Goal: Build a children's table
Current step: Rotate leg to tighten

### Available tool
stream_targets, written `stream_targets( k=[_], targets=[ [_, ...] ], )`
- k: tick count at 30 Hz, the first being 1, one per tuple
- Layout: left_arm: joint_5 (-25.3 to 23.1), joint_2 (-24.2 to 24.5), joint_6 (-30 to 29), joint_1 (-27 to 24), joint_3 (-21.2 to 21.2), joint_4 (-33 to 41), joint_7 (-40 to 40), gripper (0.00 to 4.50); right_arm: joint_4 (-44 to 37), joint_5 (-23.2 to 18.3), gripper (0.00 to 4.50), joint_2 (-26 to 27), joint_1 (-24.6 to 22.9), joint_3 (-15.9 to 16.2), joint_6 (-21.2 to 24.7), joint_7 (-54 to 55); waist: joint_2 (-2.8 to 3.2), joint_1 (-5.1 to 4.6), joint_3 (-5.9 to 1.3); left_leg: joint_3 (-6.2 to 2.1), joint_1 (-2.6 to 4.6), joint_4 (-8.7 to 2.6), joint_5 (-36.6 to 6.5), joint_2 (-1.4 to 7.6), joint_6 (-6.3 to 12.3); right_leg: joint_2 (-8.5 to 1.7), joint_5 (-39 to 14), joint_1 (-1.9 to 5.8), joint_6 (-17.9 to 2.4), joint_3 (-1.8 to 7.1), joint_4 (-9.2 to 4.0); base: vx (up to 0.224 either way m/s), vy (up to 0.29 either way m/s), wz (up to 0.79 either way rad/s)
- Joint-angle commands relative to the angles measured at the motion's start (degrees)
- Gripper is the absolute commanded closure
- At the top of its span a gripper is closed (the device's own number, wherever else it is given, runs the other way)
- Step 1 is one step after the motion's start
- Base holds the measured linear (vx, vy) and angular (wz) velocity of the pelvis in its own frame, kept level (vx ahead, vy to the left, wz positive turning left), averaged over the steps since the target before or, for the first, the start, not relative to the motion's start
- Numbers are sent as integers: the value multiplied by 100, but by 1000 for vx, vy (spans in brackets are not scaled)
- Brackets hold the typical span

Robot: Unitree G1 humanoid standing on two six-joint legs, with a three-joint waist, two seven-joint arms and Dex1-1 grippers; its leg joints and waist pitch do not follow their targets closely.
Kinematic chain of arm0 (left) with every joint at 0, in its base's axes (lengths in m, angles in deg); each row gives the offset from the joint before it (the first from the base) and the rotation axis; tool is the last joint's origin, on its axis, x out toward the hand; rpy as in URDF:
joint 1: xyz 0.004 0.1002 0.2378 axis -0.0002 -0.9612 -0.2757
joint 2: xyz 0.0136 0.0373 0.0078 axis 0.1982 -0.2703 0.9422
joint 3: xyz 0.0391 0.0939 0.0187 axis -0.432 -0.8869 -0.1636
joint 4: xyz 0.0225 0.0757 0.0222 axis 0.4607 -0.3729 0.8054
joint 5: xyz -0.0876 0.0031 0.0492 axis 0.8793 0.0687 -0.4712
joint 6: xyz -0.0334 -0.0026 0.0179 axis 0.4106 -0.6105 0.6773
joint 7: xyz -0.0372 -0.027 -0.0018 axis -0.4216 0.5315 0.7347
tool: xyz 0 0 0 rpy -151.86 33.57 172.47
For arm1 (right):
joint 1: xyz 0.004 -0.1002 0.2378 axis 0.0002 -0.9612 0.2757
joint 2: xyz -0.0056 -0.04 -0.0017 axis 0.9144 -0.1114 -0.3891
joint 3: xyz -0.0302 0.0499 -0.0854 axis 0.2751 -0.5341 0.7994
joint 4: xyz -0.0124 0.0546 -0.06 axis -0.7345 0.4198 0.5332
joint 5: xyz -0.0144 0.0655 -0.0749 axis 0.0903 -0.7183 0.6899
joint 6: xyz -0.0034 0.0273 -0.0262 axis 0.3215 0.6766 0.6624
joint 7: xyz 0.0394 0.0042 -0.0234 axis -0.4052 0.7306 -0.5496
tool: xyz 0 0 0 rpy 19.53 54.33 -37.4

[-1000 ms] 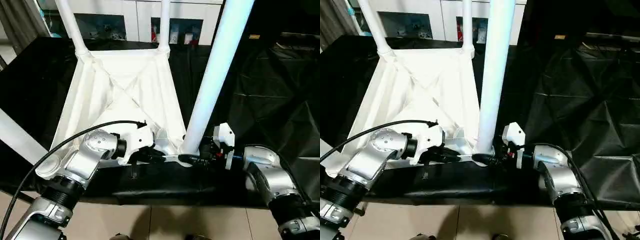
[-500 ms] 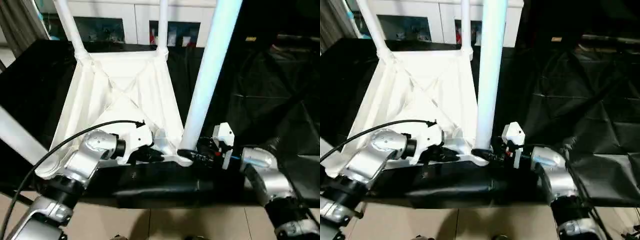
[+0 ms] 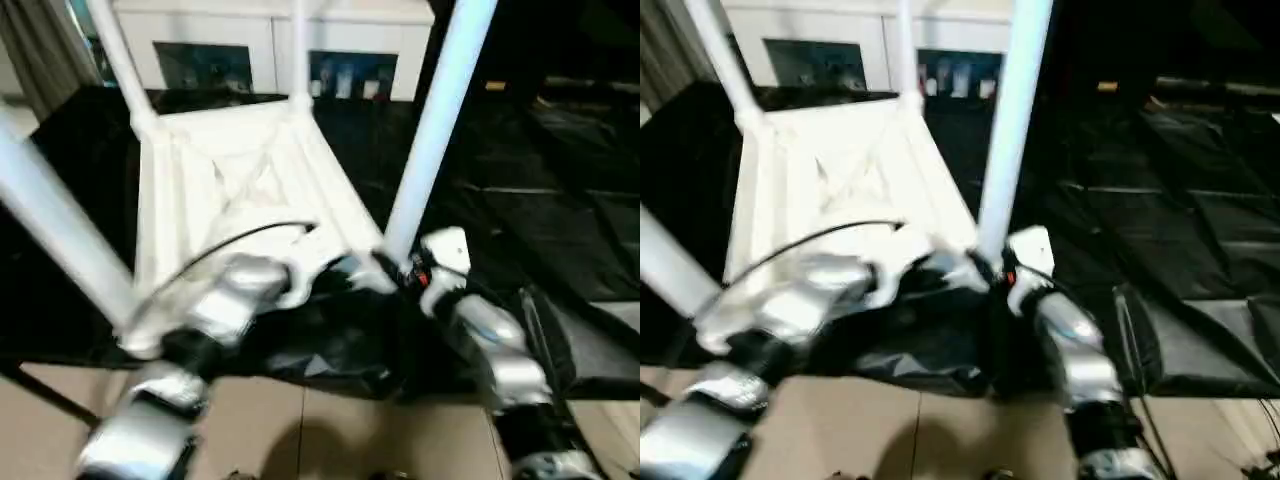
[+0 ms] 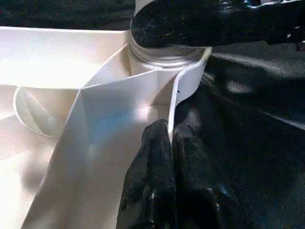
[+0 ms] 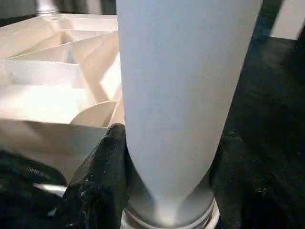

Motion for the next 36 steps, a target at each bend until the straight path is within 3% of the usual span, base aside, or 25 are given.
stream_targets(
  k=[1,3,4,6,8,10,12,15,17,18,19,20,21,22,23,24,28,30,33,35,36],
  targets=[
    [-204,-46,-256,-81,153,-551,-893,450,230,227,251,272,-255,470,301,-71,-36,-27,-134,-122,8,-526,-2199,112,85,-194,-3069,61,-392,94,-538,0,0,0],
    [-216,-107,-218,-36,132,-634,-862,450,286,332,251,353,-212,457,400,241,-47,-36,-122,-126,-4,-540,-2261,107,67,-183,-2942,56,-419,107,-532,0,0,0],
    [-216,-107,-218,-36,132,-634,-862,450,286,332,251,353,-212,457,400,241,-42,-39,-119,-124,24,-536,-2371,101,74,-186,-2995,28,-417,120,-545,0,0,0],
    [-225,-127,-161,-18,100,-689,-798,450,234,253,182,402,-231,395,392,243,-26,-46,-127,-130,34,-540,-2445,110,90,-195,-2943,31,-446,125,-554,0,0,0],
    [-249,-121,-89,-4,45,-749,-706,450,144,85,182,456,-256,287,427,206,-27,-48,-121,-115,29,-542,-2456,105,110,-182,-2824,28,-468,132,-561,0,0,0],
    [-263,-71,67,-5,-62,-793,-441,450,18,34,147,368,-263,206,397,240,-29,-74,-127,-142,-23,-568,-2430,111,103,-197,-2782,78,-477,113,-544,0,0,0],
    [-264,-46,127,-17,-99,-771,-329,450,22,116,147,283,-254,231,266,231,-33,-91,-140,-156,-25,-572,-2463,111,84,-212,-2894,86,-437,100,-555,0,0,0],
    [-279,14,285,-55,-192,-736,-96,450,-60,54,147,57,-301,186,-51,-47,-28,-89,-156,-126,2,-548,-2388,125,121,-206,-2585,70,-541,123,-556,0,0,0],
    [-321,101,448,-90,-275,-738,83,450,-410,-363,147,-255,-504,129,-169,-861,-43,-71,-168,-104,-1,-533,-2258,128,190,-199,-2270,98,-661,134,-528,0,0,0],
    [-368,180,661,-111,-347,-788,256,450,-799,-810,147,-603,-742,29,-146,-1690,-15,-61,-192,-98,-24,-520,-2142,132,275,-195,-2000,151,-733,132,-503,0,0,0],
    [-410,241,825,-123,-397,-829,368,450,-1081,-1152,147,-885,-920,-77,-24,-2285,-41,-19,-198,-85,-30,-491,-2052,147,446,-180,-1708,191,-754,138,-485,0,0,0],
    [-450,304,1094,-136,-464,-855,501,450,-1259,-1397,147,-1130,-1046,-196,56,-2713,-35,-5,-195,-73,-12,-493,-2084,162,509,-178,-1702,173,-783,141,-490,0,0,0],
    [-459,337,1246,-148,-502,-853,597,450,-1313,-1506,147,-1249,-1089,-274,107,-2879,-45,8,-218,-58,3,-466,-2068,166,581,-199,-1721,165,-862,155,-488,0,0,0],
    [-466,356,1345,-156,-522,-856,661,450,-1336,-1570,147,-1321,-1112,-321,127,-2971,-59,-1,-230,-71,-71,-472,-1872,156,612,-215,-1744,206,-934,135,-466,0,0,0],
    [-504,423,1551,-183,-586,-825,765,450,-1252,-1662,147,-1478,-1104,-509,170,-3072,-62,-2,-238,-71,-87,-468,-1798,153,611,-218,-1829,209,-937,123,-468,0,0,0],
    [-526,459,1652,-196,-620,-809,814,450,-1186,-1708,147,-1560,-1091,-614,192,-3110,-52,6,-265,-60,-59,-446,-1693,161,602,-230,-1897,191,-977,124,-471,0,0,0],
    [-410,527,2176,-294,-679,-664,1246,450,-364,-1439,147,-1849,-771,-1026,-17,-2550,-65,47,-331,10,-24,-344,-1139,145,591,-213,-1302,172,-1296,132,-384,0,0,0],
    [-292,503,2262,-339,-662,-557,1427,450,-123,-1314,147,-1874,-653,-1045,-155,-2245,-56,66,-362,26,-19,-304,-862,142,596,-203,-929,191,-1408,117,-314,0,0,0],
    [-254,516,2435,-361,-747,-479,1667,450,-45,-1232,147,-1809,-572,-987,-224,-2013,-59,106,-432,70,-19,-213,-321,118,882,-164,151,239,-1606,118,-178,54,0,3],
    [-203,518,2553,-371,-739,-503,1816,450,0,-1150,147,-1747,-533,-985,-240,-1922,-63,144,-444,78,-65,-166,-249,97,963,-166,395,256,-1603,124,-126,0,0,0],
    [-187,517,2565,-376,-734,-501,1845,450,9,-1136,147,-1740,-528,-985,-246,-1909,-36,170,-460,66,-46,-158,-235,121,980,-174,431,255,-1608,116,-94,0,0,0]
  ],
)
